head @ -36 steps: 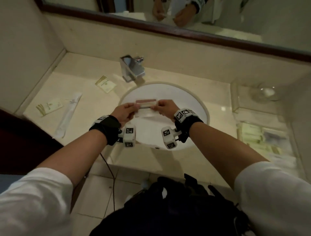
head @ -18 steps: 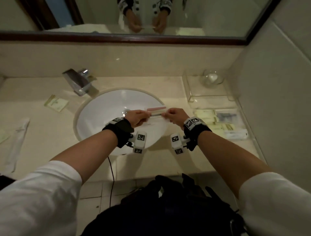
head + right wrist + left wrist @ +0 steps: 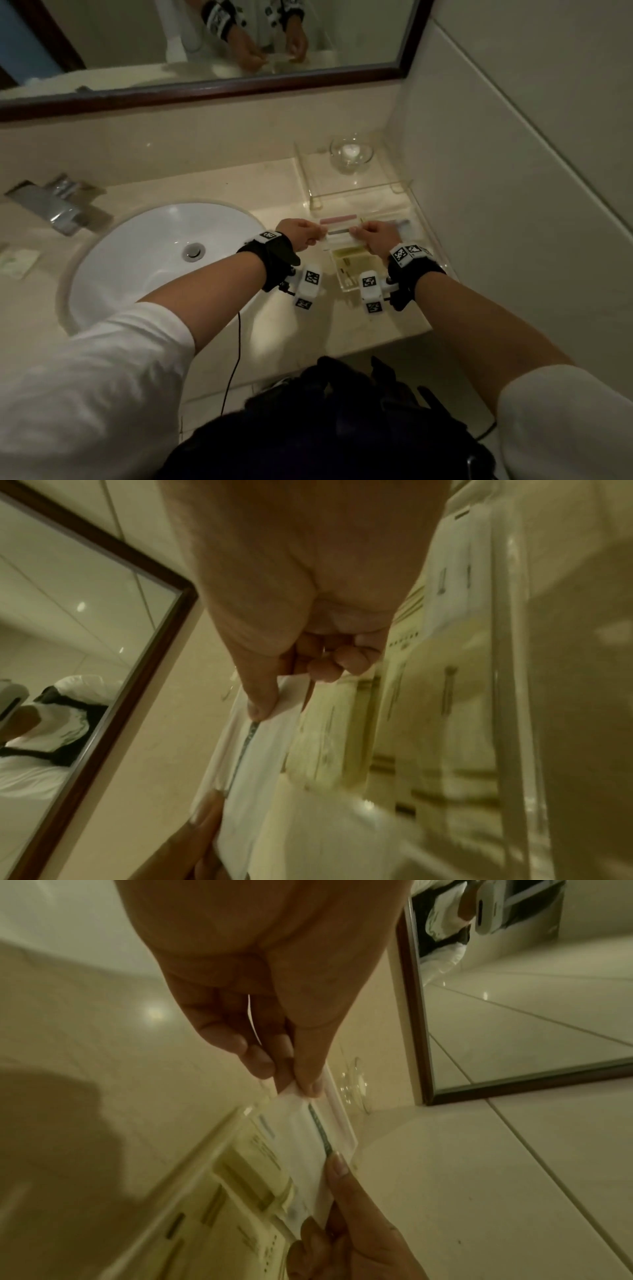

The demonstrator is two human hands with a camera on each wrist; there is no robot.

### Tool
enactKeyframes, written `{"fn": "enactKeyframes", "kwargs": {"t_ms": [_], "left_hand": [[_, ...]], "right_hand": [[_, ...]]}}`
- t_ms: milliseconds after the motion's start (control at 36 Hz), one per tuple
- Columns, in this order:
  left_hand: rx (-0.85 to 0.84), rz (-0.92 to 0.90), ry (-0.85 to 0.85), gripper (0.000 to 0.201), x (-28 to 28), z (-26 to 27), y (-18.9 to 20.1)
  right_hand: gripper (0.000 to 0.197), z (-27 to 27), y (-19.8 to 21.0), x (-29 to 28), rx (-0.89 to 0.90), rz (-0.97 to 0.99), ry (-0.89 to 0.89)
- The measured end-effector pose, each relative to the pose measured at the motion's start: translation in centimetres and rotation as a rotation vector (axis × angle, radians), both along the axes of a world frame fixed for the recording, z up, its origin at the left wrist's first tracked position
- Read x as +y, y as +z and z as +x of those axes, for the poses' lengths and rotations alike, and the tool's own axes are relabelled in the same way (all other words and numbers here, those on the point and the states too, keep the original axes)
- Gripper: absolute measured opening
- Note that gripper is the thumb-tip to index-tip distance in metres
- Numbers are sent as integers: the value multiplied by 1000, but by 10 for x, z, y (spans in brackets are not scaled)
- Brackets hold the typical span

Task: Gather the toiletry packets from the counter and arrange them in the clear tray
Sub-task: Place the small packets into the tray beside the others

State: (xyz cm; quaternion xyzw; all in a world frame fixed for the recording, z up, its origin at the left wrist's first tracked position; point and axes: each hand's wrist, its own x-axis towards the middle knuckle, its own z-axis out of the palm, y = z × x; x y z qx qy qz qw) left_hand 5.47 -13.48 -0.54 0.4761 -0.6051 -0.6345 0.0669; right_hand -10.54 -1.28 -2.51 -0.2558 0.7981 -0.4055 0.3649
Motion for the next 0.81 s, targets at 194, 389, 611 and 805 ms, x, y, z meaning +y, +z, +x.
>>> {"fn": "enactKeyframes", "kwargs": {"t_ms": [194, 389, 611, 805], "left_hand": [[-55, 30, -47, 15, 17, -63, -4], [-132, -34, -134, 29, 28, -109, -2], [-383, -216, -251, 44, 32, -142, -2], [-468, -297, -331, 38, 33, -155, -3]], "right_hand": [[16, -54, -6, 26, -32, 34, -116], [8, -91, -8, 36, 88, 79, -152], [5, -113, -8, 33, 328, 218, -48], [9, -124, -11, 29, 424, 288, 88]]}}
